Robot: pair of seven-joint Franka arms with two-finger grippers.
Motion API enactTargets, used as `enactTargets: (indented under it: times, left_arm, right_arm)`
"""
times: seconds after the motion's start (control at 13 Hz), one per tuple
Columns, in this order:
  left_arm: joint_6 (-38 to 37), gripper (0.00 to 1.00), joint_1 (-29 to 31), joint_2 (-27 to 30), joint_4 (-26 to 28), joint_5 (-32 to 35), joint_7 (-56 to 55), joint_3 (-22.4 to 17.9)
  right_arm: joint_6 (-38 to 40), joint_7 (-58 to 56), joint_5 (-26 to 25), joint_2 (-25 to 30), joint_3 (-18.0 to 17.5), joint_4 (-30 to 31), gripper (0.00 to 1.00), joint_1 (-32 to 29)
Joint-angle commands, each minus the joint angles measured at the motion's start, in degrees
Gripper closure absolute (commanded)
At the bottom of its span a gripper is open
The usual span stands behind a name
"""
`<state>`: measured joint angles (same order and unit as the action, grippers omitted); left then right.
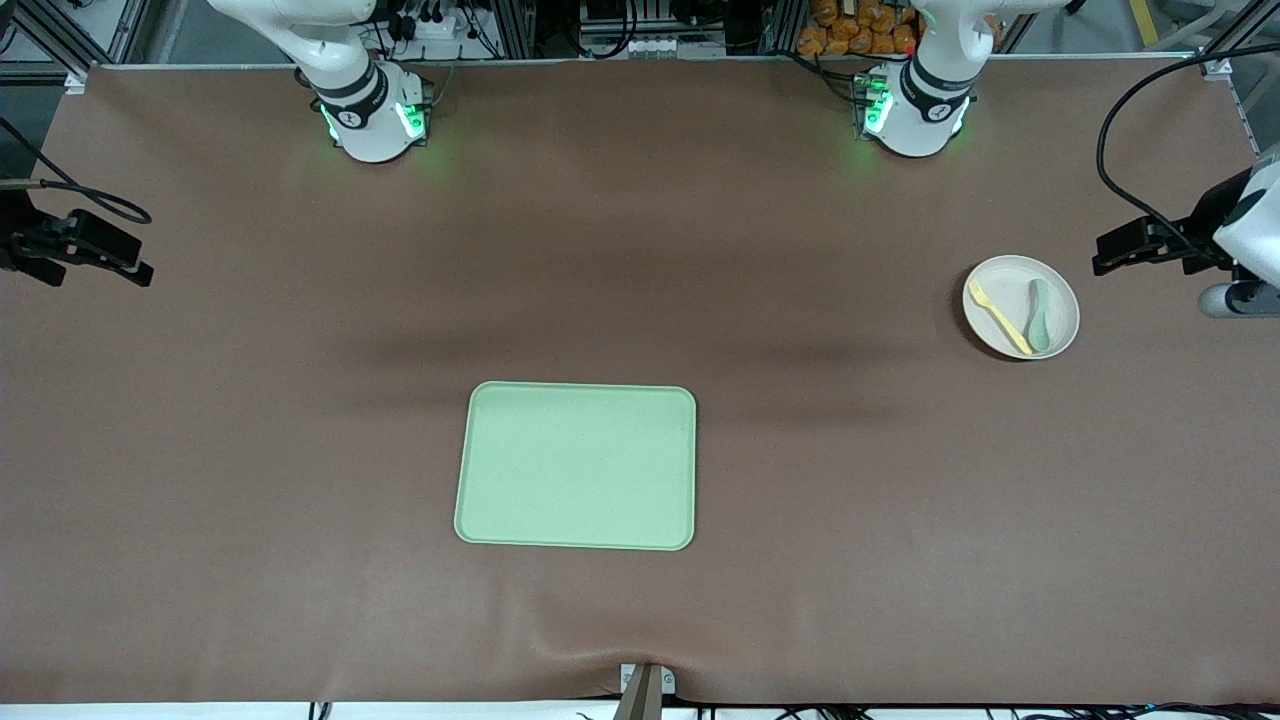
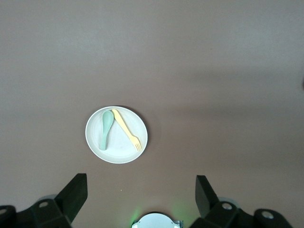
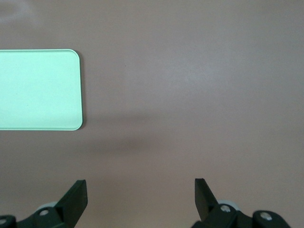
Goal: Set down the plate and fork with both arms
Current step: 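Reach the left gripper down to the rim of the white plate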
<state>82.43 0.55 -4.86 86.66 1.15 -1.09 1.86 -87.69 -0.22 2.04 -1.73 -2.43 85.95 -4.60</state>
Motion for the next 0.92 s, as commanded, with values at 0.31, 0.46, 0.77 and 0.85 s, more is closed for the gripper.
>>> enactTargets:
  times: [0.31,0.46,0.77,0.85]
  left_arm:
    - [-0.2,0.00,0.9,-1.1,2.4,1.4,-0.1,0.3]
    - [1.1,0.00,1.6,-1.1,4.0,1.4,-0.1,0.3]
    - [5.0,0.00,2.5,-1.1,8.0,1.4,-0.1,0.3]
    - [6.2,0.00,2.6,-1.0,9.3,1.4,-0.1,0.3]
  right_arm:
    - [0.8,-0.8,1.1,-0.4,-0.7,-1.0,0.00,-1.2]
    - [0.8,-0.8,1.1,-0.4,-0.7,-1.0,0.00,-1.2]
    - [0.8,-0.8,1.1,-0.4,-0.7,-1.0,0.00,-1.2]
    - [0.8,-0.8,1.1,-0.4,-0.7,-1.0,0.00,-1.2]
